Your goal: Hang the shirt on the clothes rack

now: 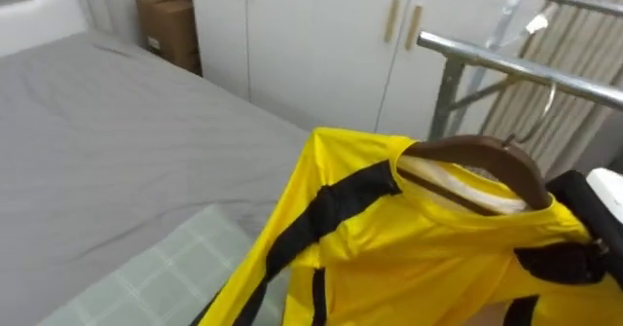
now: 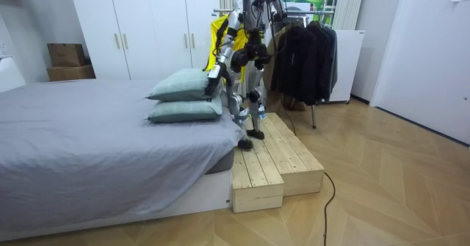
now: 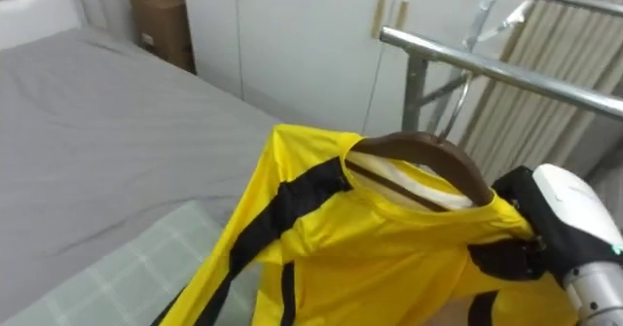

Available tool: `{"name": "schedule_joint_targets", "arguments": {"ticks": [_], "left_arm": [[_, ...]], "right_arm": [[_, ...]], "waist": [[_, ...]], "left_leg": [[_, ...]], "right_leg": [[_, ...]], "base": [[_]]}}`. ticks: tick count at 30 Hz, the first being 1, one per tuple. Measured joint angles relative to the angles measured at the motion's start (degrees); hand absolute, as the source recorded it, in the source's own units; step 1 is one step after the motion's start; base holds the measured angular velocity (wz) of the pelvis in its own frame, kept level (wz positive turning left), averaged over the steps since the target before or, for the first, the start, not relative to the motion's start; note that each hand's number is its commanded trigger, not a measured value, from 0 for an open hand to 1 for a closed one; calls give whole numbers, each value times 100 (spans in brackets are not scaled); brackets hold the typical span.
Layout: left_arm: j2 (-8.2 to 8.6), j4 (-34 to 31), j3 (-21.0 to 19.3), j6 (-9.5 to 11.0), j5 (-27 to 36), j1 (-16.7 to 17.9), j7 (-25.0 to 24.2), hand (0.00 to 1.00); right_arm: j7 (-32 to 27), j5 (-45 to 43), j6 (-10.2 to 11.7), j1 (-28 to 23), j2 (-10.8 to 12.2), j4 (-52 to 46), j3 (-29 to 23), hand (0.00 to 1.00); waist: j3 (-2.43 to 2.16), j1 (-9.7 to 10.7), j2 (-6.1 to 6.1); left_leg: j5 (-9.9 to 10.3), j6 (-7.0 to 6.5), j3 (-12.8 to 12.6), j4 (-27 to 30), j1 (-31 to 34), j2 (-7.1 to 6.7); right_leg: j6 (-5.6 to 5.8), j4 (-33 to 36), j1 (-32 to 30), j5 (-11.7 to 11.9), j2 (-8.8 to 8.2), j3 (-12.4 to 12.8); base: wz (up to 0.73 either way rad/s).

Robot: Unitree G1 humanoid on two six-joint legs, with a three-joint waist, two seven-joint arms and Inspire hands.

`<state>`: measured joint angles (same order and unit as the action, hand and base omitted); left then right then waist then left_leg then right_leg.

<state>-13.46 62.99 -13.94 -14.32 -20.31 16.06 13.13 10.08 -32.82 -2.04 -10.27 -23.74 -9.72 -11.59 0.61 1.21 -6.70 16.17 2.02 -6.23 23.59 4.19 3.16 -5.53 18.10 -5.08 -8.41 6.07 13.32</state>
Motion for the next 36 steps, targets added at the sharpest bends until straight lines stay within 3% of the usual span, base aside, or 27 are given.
{"name": "schedule_joint_targets", "arguments": {"ticks": [1,3,4,6,9,11,13,19,21,24,30,36], "left_arm": [[60,0,-78,-112,-1,0,0,0],[168,1,-164,-250,0,-1,-1,0],[181,3,-167,-305,7,0,-1,0],[185,4,-160,-395,12,1,10,0],[203,4,-147,-411,11,-1,63,0],[200,0,-137,-410,-1,-17,181,0],[180,-2,-136,-403,-1,-89,323,0],[78,-7,-153,-47,4,-333,638,0],[64,-30,-153,14,3,-460,665,0],[14,-69,-138,225,26,-466,695,0],[21,-65,-63,368,266,-308,762,0],[37,-7,-41,507,294,-261,767,0]], "right_arm": [[-11,-23,-40,3,-12,-6,45,100],[-55,-136,-112,4,-5,-28,83,100],[-59,-176,-167,-1,57,-27,93,100],[-60,-188,-171,-50,142,-27,83,100],[-133,-224,-173,-50,180,-27,83,100],[-176,-223,-174,-50,185,-27,83,100],[-192,-216,-198,-41,184,-27,80,100],[-170,-483,-330,94,179,-17,86,100],[-163,-488,-382,153,180,5,90,100],[-101,-400,-384,202,176,5,100,100],[51,-194,-405,465,174,-3,161,100],[325,-169,-413,592,174,-273,379,100]], "waist": [[0,-9,65],[3,39,215],[18,93,251],[22,226,240],[25,382,234],[25,427,236],[26,507,234],[52,314,231],[68,209,254],[72,-47,222],[65,-146,221],[39,-261,194]], "left_leg": [[-72,69,213,-392,18,-23],[-176,53,446,-733,3,-82],[-425,2,506,-851,0,-97],[-580,-44,328,-922,-1,-93],[-591,-100,152,-937,-39,-170],[-603,-120,56,-1013,-83,-160],[-607,-130,-38,-1043,-101,-142],[-610,-163,-655,-1286,-389,-38],[-578,-140,-868,-1295,-436,12],[-500,-93,-1122,-1305,-512,24],[-491,-68,-1164,-1425,-571,50],[-465,-69,-1171,-1455,-590,52]], "right_leg": [[37,-66,-29,70,70,242],[97,-66,-129,124,216,523],[143,-22,-258,143,286,666],[209,-48,-330,178,275,691],[285,-68,-363,185,252,823],[367,-159,-339,193,254,887],[370,-204,-340,234,264,949],[364,-137,-386,254,355,1182],[336,-130,-443,277,354,1051],[223,-12,-695,277,27,-153],[214,-157,-585,300,164,148],[214,-248,-558,315,140,30]], "base": [[-115],[-97],[-78],[-49],[-28],[-23],[-19],[-44],[-44],[-49],[-16],[-2]]}}
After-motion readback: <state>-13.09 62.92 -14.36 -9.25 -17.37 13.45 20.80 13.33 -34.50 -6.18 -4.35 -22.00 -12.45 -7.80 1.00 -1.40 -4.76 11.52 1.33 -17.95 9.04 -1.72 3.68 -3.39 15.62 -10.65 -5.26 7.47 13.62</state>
